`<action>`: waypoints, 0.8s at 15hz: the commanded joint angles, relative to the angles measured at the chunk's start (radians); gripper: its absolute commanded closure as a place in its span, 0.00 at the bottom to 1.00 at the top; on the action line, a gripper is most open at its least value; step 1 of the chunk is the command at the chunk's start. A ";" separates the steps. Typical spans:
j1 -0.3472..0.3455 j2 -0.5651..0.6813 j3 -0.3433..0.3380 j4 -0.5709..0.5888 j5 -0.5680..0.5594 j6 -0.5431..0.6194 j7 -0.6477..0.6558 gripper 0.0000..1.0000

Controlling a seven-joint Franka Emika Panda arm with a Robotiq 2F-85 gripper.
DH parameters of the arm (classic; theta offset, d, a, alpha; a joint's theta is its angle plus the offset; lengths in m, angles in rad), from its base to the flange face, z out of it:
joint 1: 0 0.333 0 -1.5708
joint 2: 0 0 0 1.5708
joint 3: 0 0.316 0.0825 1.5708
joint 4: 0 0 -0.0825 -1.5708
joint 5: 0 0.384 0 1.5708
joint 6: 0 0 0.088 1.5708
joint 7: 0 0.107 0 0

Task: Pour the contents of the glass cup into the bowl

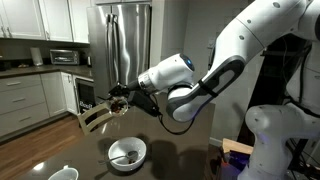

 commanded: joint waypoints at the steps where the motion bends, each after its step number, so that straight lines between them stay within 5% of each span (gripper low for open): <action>1: 0.068 0.025 -0.058 -0.009 0.020 0.000 -0.005 0.58; 12: 0.090 0.021 -0.116 -0.040 0.012 -0.002 -0.044 0.58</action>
